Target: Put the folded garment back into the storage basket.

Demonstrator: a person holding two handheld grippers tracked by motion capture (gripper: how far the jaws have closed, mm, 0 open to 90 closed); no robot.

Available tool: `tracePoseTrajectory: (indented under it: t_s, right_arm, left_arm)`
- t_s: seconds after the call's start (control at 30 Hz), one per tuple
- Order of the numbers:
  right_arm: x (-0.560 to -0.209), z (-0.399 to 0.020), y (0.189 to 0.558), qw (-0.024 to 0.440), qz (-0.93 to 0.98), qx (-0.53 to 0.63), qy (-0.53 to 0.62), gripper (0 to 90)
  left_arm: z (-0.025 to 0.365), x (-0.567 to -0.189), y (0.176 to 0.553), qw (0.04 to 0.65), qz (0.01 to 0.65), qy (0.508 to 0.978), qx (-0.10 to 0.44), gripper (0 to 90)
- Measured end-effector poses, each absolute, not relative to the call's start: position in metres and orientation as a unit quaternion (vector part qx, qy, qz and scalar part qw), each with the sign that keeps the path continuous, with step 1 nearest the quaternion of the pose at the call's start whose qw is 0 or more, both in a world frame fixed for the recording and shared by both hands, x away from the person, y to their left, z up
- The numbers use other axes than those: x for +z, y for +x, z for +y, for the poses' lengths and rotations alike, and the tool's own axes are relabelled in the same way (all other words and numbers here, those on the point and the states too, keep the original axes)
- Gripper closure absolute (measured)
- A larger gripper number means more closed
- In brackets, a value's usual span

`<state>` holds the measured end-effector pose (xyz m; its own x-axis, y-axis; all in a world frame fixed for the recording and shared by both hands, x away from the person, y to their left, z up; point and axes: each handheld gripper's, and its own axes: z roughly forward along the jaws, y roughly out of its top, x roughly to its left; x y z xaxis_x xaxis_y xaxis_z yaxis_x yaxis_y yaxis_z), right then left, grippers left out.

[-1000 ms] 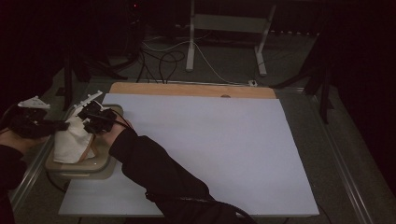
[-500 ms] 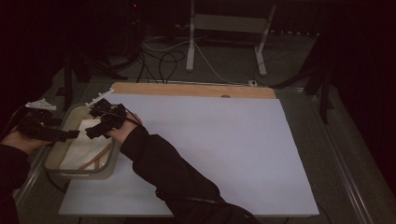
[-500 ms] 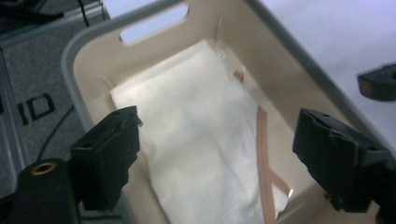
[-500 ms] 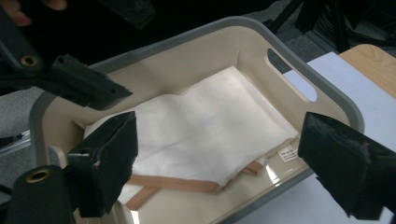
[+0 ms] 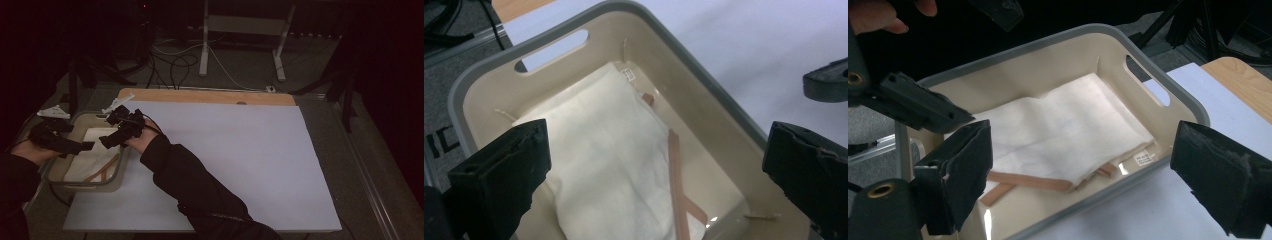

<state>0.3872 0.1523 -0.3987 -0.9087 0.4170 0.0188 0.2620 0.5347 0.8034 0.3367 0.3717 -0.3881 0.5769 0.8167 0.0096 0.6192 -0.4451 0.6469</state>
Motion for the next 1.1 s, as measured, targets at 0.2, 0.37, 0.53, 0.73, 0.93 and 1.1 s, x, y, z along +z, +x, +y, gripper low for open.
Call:
tracePoseTrajectory:
  t_s: [0.2,0.37,0.53,0.73,0.93,1.1]
  right_arm:
    - [-0.403,0.141,0.39,0.085,0.874,0.441,0.187,10.0]
    - [-0.406,0.132,0.392,0.078,0.876,0.44,0.181,10.0]
    - [-0.407,0.122,0.395,0.081,0.876,0.439,0.181,10.0]
    - [-0.406,0.107,0.399,0.085,0.877,0.436,0.185,10.1]
    - [-0.404,0.089,0.403,0.092,0.877,0.433,0.184,10.0]
    - [-0.404,0.072,0.406,0.1,0.88,0.427,0.183,10.1]
  left_arm:
    - [0.362,-0.386,0.334,0.31,0.424,0.835,0.165,0.7]
    - [0.355,-0.383,0.335,0.311,0.42,0.835,0.172,0.7]
    - [0.343,-0.382,0.335,0.318,0.402,0.842,0.168,0.7]
    - [0.329,-0.38,0.337,0.324,0.387,0.847,0.167,0.6]
    - [0.318,-0.378,0.337,0.333,0.376,0.849,0.163,0.7]
    - [0.304,-0.375,0.337,0.344,0.366,0.849,0.163,0.7]
